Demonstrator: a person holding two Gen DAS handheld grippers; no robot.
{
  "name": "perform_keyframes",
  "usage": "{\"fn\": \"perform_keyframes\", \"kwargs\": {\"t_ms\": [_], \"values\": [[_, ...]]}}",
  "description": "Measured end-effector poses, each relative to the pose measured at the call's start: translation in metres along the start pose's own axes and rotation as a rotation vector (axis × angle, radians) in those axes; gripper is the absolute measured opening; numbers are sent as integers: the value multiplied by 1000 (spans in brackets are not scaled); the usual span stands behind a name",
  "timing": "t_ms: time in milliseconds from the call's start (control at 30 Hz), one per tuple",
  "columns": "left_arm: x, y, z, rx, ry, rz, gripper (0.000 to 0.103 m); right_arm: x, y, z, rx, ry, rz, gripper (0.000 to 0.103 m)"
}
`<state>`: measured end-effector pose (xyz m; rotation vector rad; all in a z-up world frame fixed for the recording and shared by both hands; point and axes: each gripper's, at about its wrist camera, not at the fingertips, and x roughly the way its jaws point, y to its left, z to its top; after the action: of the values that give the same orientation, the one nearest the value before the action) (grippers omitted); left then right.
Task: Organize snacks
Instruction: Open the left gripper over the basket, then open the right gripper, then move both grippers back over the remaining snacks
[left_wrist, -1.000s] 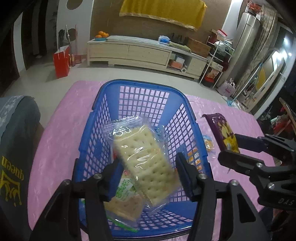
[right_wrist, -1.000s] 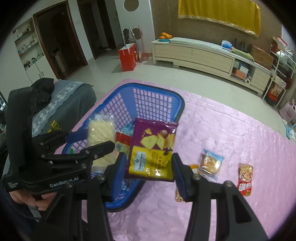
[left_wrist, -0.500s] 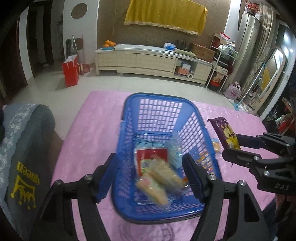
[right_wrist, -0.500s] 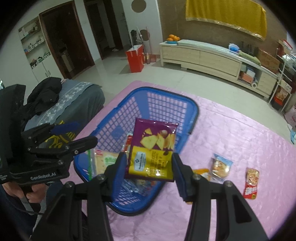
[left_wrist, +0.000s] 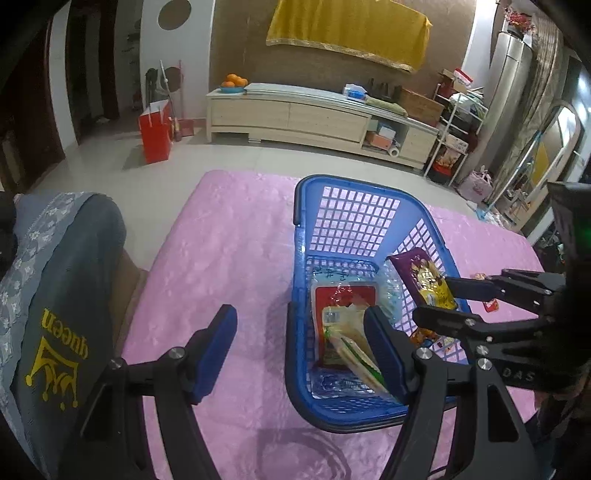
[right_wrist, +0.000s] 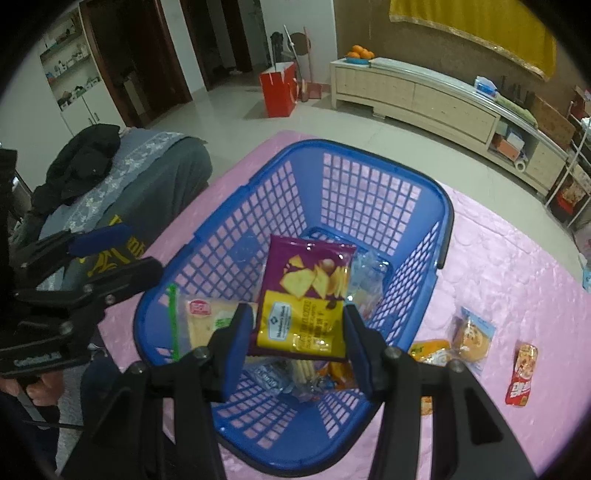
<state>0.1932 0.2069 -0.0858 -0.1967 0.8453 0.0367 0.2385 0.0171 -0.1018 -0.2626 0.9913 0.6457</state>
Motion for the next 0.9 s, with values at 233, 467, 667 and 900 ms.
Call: {"fn": "perform_keyframes", "kwargs": {"t_ms": [233,467,667,900], "values": [[0,-11,-3,46,0,-17,88,-7,0,-5,-40,10,-70,77],[-6,-33,-5,94,-19,9,103,-41,-12,-15,-39,-30,-83,79],[-13,-64,-6,128,-34,-11,103,-69,-39,-28,5,-62,-102,80],[-18,-116,-5,162,-39,-58,103,-103,-86,-54,80,-95,-136,81]]}}
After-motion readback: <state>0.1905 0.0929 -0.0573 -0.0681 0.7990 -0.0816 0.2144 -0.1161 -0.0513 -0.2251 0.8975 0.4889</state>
